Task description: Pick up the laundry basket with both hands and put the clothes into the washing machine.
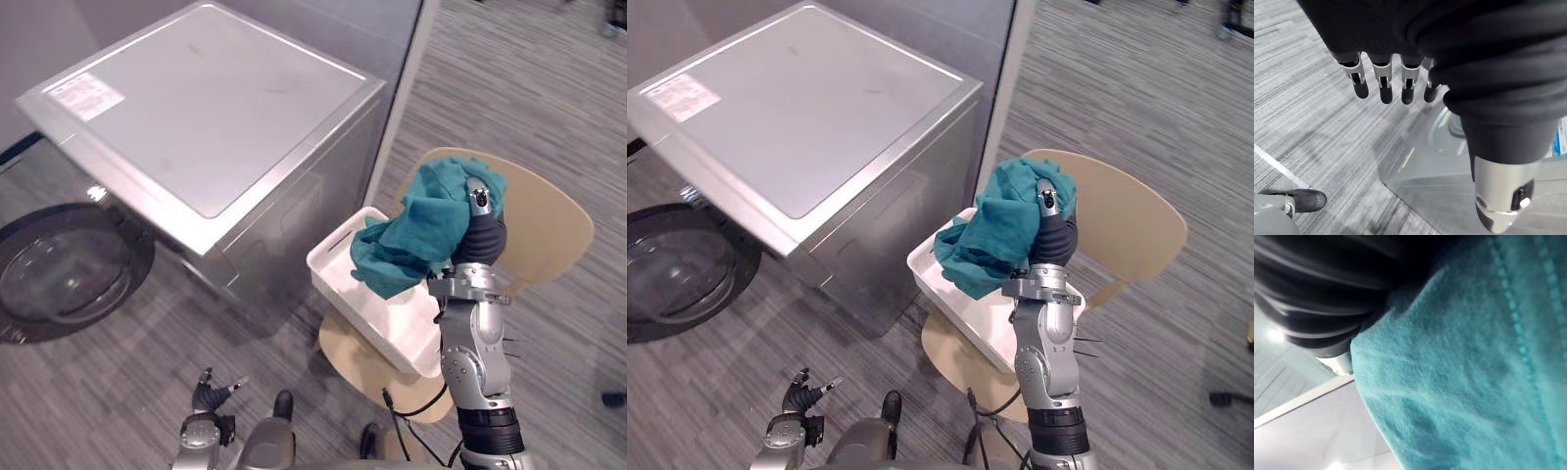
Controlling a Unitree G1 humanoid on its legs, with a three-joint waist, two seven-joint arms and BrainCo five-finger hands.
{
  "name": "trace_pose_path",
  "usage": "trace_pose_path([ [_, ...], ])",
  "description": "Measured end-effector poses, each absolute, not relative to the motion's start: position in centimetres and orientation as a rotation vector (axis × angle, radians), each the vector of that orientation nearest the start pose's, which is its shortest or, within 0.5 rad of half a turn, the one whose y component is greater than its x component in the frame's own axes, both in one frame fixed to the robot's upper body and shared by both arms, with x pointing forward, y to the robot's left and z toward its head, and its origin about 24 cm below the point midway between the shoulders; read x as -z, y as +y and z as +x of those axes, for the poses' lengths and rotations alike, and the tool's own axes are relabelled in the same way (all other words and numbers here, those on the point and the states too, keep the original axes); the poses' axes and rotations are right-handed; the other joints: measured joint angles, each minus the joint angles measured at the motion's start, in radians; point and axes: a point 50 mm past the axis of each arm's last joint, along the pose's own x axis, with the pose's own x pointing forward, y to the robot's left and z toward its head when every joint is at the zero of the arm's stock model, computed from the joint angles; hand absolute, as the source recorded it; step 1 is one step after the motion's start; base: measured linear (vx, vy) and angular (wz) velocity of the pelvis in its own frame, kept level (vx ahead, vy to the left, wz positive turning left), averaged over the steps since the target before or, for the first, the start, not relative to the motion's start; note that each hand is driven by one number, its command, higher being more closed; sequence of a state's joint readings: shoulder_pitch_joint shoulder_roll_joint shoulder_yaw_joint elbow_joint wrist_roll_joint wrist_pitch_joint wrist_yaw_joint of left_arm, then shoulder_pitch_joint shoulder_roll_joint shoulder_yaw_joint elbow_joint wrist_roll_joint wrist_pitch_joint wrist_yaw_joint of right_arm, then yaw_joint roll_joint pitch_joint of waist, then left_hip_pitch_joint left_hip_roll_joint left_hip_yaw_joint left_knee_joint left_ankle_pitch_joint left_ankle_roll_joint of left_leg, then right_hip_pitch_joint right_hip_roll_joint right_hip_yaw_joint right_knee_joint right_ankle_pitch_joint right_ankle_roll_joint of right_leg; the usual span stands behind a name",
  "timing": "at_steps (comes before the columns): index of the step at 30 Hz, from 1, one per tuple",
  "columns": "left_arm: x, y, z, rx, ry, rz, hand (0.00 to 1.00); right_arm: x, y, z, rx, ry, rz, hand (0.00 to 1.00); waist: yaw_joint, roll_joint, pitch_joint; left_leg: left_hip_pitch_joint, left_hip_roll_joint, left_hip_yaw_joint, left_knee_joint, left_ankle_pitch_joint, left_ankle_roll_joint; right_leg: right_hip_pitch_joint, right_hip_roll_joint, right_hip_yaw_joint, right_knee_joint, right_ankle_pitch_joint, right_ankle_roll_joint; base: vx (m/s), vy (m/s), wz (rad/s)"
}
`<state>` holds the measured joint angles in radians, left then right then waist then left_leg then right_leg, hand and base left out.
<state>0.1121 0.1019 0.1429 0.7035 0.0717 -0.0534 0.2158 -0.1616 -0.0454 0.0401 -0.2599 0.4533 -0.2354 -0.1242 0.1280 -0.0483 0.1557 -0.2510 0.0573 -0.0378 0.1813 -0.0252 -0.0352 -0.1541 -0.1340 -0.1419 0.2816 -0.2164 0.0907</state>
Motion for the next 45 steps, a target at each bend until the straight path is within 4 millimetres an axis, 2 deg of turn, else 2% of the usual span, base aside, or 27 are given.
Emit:
trace_pose_path([
  [1, 11.5, 21.4, 15.1, -0.379, 0.74, 0.156, 0.0, -15.8, -14.7, 26.0, -0.022, -0.595, 0.448, 1.0, 0.0, 0.041, 0.001, -0.04, 0.017, -0.04, 0.009, 0.019, -0.026, 0.012, 0.035, -0.041, -0.055, 0.034, -0.02, -0.15, -0.164, 0.59],
  [2, 11.6, 20.9, 14.9, -0.379, 0.743, 0.132, 0.0, -15.7, -14.8, 26.0, -0.018, -0.589, 0.433, 1.0, -0.003, 0.055, 0.002, -0.045, 0.031, -0.062, 0.002, 0.027, -0.037, 0.019, 0.047, -0.06, -0.064, 0.039, -0.026, -0.17, -0.173, 0.68],
  [3, 11.7, 20.3, 14.7, -0.377, 0.744, 0.107, 0.0, -15.4, -15.0, 26.0, -0.007, -0.579, 0.415, 1.0, -0.006, 0.065, 0.002, -0.046, 0.038, -0.088, -0.011, 0.047, -0.053, 0.022, 0.06, -0.091, -0.058, 0.037, -0.031, -0.17, -0.206, 0.81],
  [4, 11.6, 19.5, 14.7, -0.368, 0.734, 0.085, 0.0, -15.3, -15.2, 25.9, 0.004, -0.575, 0.386, 1.0, -0.007, 0.067, 0.003, -0.048, 0.041, -0.089, -0.032, 0.101, -0.065, 0.025, 0.066, -0.133, -0.036, 0.027, -0.048, -0.17, -0.211, 0.83],
  [5, 11.4, 19.3, 14.8, -0.358, 0.722, 0.081, 0.0, -15.3, -15.4, 25.9, 0.014, -0.578, 0.36, 1.0, -0.008, 0.067, 0.004, -0.049, 0.039, -0.077, -0.045, 0.131, -0.065, 0.025, 0.064, -0.149, -0.028, 0.024, -0.055, -0.17, -0.176, 0.94],
  [6, 10.9, 19.0, 15.2, -0.346, 0.691, 0.082, 0.0, -15.4, -15.8, 25.9, 0.032, -0.583, 0.333, 1.0, -0.009, 0.067, 0.003, -0.047, 0.032, -0.057, -0.086, 0.197, -0.061, 0.026, 0.06, -0.179, -0.023, 0.02, -0.067, -0.15, -0.119, 0.95],
  [7, 10.2, 18.9, 15.8, -0.335, 0.645, 0.084, 0.0, -15.5, -16.1, 25.9, 0.048, -0.59, 0.312, 1.0, -0.014, 0.065, 0.003, -0.039, 0.021, -0.044, -0.163, 0.303, -0.067, 0.025, 0.044, -0.213, -0.029, 0.026, -0.081, -0.22, -0.098, 1.21],
  [8, 9.3, 18.9, 16.4, -0.332, 0.592, 0.082, 0.0, -15.5, -16.4, 25.9, 0.061, -0.594, 0.305, 1.0, -0.022, 0.062, 0.005, -0.032, 0.01, -0.013, -0.213, 0.371, -0.066, 0.02, 0.024, -0.259, -0.04, 0.035, -0.104, -0.28, -0.14, 1.13],
  [9, 8.7, 19.1, 16.6, -0.336, 0.557, 0.088, 0.0, -15.5, -16.6, 25.9, 0.067, -0.592, 0.301, 1.0, -0.025, 0.06, 0.004, -0.05, 0.008, 0.06, -0.082, 0.243, -0.013, 0.01, 0.008, -0.288, -0.04, 0.044, -0.117, -0.24, -0.113, 0.87],
  [10, 8.6, 19.3, 16.6, -0.339, 0.548, 0.09, 0.0, -15.5, -16.6, 25.9, 0.066, -0.591, 0.298, 1.0, -0.033, 0.06, 0.004, -0.05, 0.007, 0.088, -0.012, 0.182, 0.015, 0.009, -0.002, -0.3, -0.042, 0.049, -0.118, -0.23, -0.154, 0.71],
  [11, 8.4, 19.4, 16.4, -0.341, 0.538, 0.091, 0.0, -15.5, -16.8, 25.9, 0.072, -0.591, 0.295, 1.0, -0.046, 0.062, 0.002, -0.022, 0.01, 0.131, 0.073, 0.086, 0.013, 0.014, -0.017, -0.323, -0.055, 0.065, -0.122, -0.15, -0.058, 0.65],
  [12, 8.0, 19.4, 16.5, -0.342, 0.517, 0.09, 0.0, -15.5, -16.9, 25.9, 0.075, -0.593, 0.284, 1.0, -0.057, 0.065, 0.0, 0.033, 0.016, 0.15, 0.076, 0.039, -0.006, 0.021, -0.018, -0.337, -0.082, 0.087, -0.122, -0.18, -0.048, 0.58],
  [13, 7.6, 19.3, 16.6, -0.338, 0.499, 0.089, 0.0, -15.6, -16.9, 25.8, 0.077, -0.594, 0.279, 1.0, -0.062, 0.07, -0.003, 0.067, 0.015, 0.156, 0.054, 0.032, -0.009, 0.023, -0.016, -0.347, -0.097, 0.098, -0.119, -0.1, 0.029, 0.5],
  [15, 6.0, 17.7, 18.0, -0.274, 0.404, 0.074, 0.0, -15.5, -17.7, 25.7, 0.077, -0.597, 0.248, 1.0, -0.066, 0.121, -0.034, 0.203, 0.048, 0.155, -0.162, 0.04, -0.028, 0.023, 0.031, -0.386, -0.149, 0.138, -0.107, -0.07, 0.099, 0.48],
  [17, 4.5, 16.9, 19.2, -0.228, 0.327, 0.064, 0.0, -15.3, -17.4, 25.7, 0.052, -0.583, 0.259, 1.0, -0.064, 0.135, -0.043, 0.232, 0.067, 0.154, -0.223, 0.03, -0.047, 0.023, 0.05, -0.411, -0.151, 0.151, -0.105, -0.1, 0.155, 0.32],
  [18, 2.9, 16.2, 20.2, -0.2, 0.243, 0.06, 0.0, -15.0, -16.3, 25.7, -0.012, -0.568, 0.269, 1.0, -0.059, 0.126, -0.045, 0.231, 0.075, 0.151, -0.219, 0.014, -0.068, 0.026, 0.051, -0.419, -0.151, 0.162, -0.101, -0.1, 0.13, 0.19],
  [20, 1.3, 15.7, 20.8, -0.175, 0.166, 0.061, 0.0, -14.7, -14.6, 25.7, -0.109, -0.547, 0.285, 1.0, -0.061, 0.113, -0.052, 0.231, 0.064, 0.15, -0.216, 0.014, -0.068, 0.032, 0.042, -0.416, -0.159, 0.179, -0.095, -0.1, 0.108, 0.06],
  [22, -0.5, 14.8, 21.4, -0.12, 0.069, 0.071, 0.0, -14.4, -11.7, 25.4, -0.276, -0.522, 0.307, 1.0, -0.06, 0.109, -0.054, 0.245, 0.049, 0.151, -0.214, 0.015, -0.067, 0.054, 0.043, -0.405, -0.188, 0.203, -0.086, -0.09, 0.103, 0.0],
  [25, -2.3, 13.3, 22.2, -0.031, -0.033, 0.115, 0.0, -13.6, -8.1, 24.6, -0.486, -0.454, 0.357, 1.0, -0.059, 0.101, -0.068, 0.245, 0.043, 0.152, -0.211, 0.015, -0.055, 0.064, 0.045, -0.395, -0.215, 0.225, -0.085, -0.08, 0.067, -0.02],
  [29, -3.8, 10.9, 23.4, 0.073, -0.112, 0.154, 0.0, -12.0, -5.1, 23.8, -0.643, -0.34, 0.431, 1.0, -0.061, 0.096, -0.076, 0.244, 0.046, 0.152, -0.211, 0.019, -0.05, 0.064, 0.053, -0.39, -0.22, 0.23, -0.09, -0.04, -0.003, -0.05],
  [30, -4.4, 10.1, 23.8, 0.108, -0.145, 0.174, 1.0, -11.6, -4.3, 23.5, -0.69, -0.303, 0.454, 1.0, -0.061, 0.096, -0.081, 0.243, 0.045, 0.152, -0.211, 0.02, -0.05, 0.064, 0.059, -0.389, -0.225, 0.233, -0.093, 0.0, -0.016, -0.04],
  [33, -5.4, 9.2, 24.5, 0.129, -0.194, 0.195, 1.0, -11.6, -2.7, 22.8, -0.783, -0.271, 0.514, 1.0, -0.062, 0.097, -0.096, 0.238, 0.053, 0.153, -0.213, 0.024, -0.05, 0.064, 0.075, -0.389, -0.245, 0.243, -0.107, 0.04, -0.024, -0.04],
  [40, -5.5, 9.4, 24.8, 0.11, -0.205, 0.221, 1.0, -12.0, -2.4, 22.8, -0.809, -0.274, 0.544, 1.0, -0.063, 0.094, -0.107, 0.246, 0.067, 0.153, -0.217, 0.025, -0.052, 0.099, 0.101, -0.384, -0.314, 0.27, -0.117, 0.03, -0.012, -0.02],
  [41, -5.3, 9.6, 24.7, 0.104, -0.197, 0.221, 1.0, -11.9, -2.4, 22.8, -0.81, -0.273, 0.543, 0.0, -0.06, 0.094, -0.107, 0.23, 0.067, 0.153, -0.215, 0.025, -0.053, 0.098, 0.105, -0.384, -0.331, 0.281, -0.12, -0.05, 0.021, -0.01],
  [44, -5.0, 10.2, 24.6, 0.068, -0.178, 0.205, 1.0, -11.8, -2.9, 23.0, -0.785, -0.274, 0.539, 0.0, -0.063, 0.089, -0.104, 0.175, 0.064, 0.151, -0.171, 0.024, -0.053, 0.091, 0.098, -0.421, -0.35, 0.291, -0.12, -0.04, 0.036, 0.31],
  [45, -5.0, 10.2, 24.7, 0.059, -0.178, 0.186, 1.0, -11.7, -3.3, 23.2, -0.761, -0.28, 0.527, 0.0, -0.063, 0.087, -0.102, 0.145, 0.064, 0.185, -0.146, 0.025, -0.05, 0.089, 0.089, -0.453, -0.349, 0.29, -0.119, -0.07, 0.055, 0.95],
])
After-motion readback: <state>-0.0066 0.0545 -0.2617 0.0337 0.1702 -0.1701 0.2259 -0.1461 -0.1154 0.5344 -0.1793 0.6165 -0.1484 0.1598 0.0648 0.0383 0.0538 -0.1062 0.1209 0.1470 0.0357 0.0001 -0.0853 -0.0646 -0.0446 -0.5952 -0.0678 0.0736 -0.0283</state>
